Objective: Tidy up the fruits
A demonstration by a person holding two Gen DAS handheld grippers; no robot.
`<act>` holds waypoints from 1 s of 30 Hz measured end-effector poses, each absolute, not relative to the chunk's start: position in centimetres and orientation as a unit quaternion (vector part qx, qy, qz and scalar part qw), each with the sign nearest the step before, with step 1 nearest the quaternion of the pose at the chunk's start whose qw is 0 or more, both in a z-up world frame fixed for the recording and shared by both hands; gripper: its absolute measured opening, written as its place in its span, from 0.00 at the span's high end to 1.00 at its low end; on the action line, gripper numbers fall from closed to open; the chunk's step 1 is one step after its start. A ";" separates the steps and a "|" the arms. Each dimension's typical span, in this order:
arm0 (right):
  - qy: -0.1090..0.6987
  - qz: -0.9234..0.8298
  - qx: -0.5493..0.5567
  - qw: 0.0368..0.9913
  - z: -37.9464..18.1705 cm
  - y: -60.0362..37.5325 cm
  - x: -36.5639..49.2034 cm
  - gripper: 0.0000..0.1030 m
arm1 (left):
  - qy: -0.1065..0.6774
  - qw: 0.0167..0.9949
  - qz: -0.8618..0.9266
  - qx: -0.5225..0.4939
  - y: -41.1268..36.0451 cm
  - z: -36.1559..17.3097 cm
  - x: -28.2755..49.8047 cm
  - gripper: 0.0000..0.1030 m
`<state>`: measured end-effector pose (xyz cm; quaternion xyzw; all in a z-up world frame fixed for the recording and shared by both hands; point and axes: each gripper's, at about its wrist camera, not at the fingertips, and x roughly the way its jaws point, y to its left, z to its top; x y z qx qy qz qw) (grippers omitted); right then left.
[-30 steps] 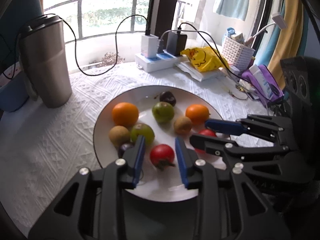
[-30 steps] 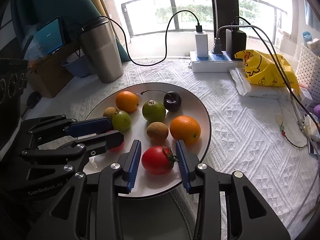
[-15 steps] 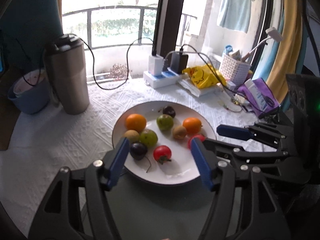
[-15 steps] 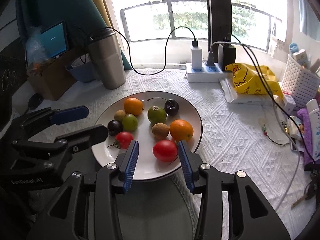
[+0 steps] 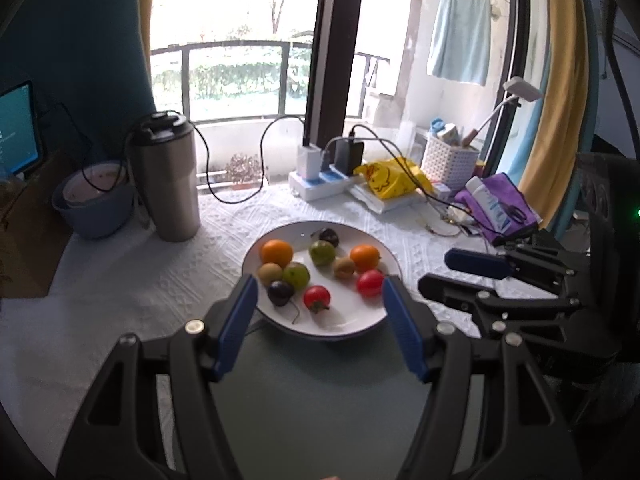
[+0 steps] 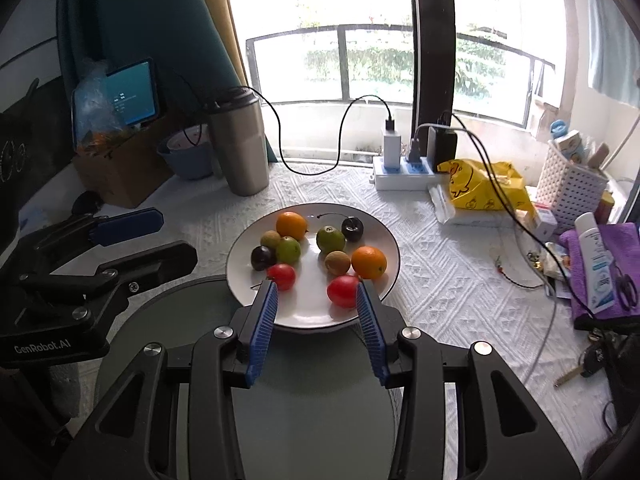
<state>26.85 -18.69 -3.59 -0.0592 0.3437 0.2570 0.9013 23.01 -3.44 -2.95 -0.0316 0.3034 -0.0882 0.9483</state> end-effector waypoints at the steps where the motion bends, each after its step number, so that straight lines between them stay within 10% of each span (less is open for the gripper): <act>1: 0.340 0.256 -0.060 0.903 -3.3 -18.8 26.4 0.58 | 0.299 0.950 -0.088 -0.030 -3.4 -2.6 22.5 0.36; 12: 0.309 0.247 -0.064 0.916 -0.6 -19.4 21.7 0.57 | 0.277 0.957 -0.084 -0.031 -3.3 -0.6 17.5 0.35; 19: 0.284 0.237 -0.054 0.928 1.0 -20.2 18.4 0.38 | 0.254 0.963 -0.085 -0.035 -2.9 -0.1 14.5 0.13; 30: 0.241 0.200 -0.043 0.949 2.8 -21.7 13.4 0.28 | 0.225 0.973 -0.020 -0.036 -2.1 0.6 9.7 0.13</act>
